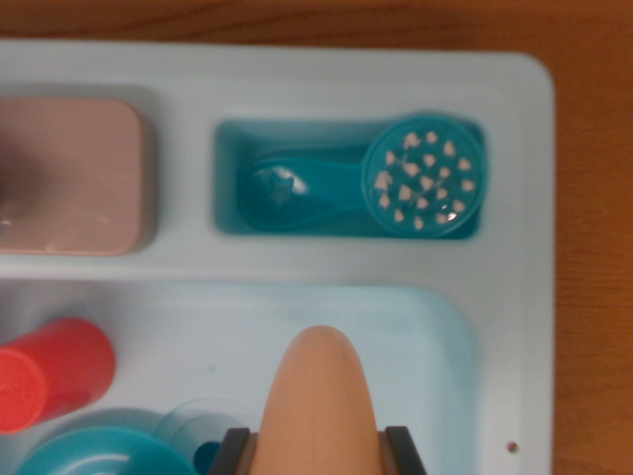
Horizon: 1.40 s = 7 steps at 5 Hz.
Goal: Pick detergent from the sink
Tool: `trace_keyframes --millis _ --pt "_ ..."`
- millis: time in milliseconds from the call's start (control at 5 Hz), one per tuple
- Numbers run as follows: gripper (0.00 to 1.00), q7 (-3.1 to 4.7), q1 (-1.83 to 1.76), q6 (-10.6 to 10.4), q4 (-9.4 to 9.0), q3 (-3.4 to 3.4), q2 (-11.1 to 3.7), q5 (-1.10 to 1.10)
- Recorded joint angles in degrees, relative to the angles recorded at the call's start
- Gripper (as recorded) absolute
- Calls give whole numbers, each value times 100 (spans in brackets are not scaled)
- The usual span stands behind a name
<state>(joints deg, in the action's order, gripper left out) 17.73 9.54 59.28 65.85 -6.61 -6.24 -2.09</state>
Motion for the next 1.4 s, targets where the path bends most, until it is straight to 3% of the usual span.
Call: trace_keyframes --millis 200,400,600,800,1000,1200,1400 --pt "100 0 0 0 0 0 0 0" --pt "100 -15 -3 271 182 -2 91 18" --pt "100 -15 -3 271 182 -2 91 18" --pt "100 -30 -5 528 353 -5 176 34" --pt "100 -30 -5 528 353 -5 176 34" --pt "100 -45 -8 790 528 -7 264 51" --pt "100 -45 -8 790 528 -7 264 51"
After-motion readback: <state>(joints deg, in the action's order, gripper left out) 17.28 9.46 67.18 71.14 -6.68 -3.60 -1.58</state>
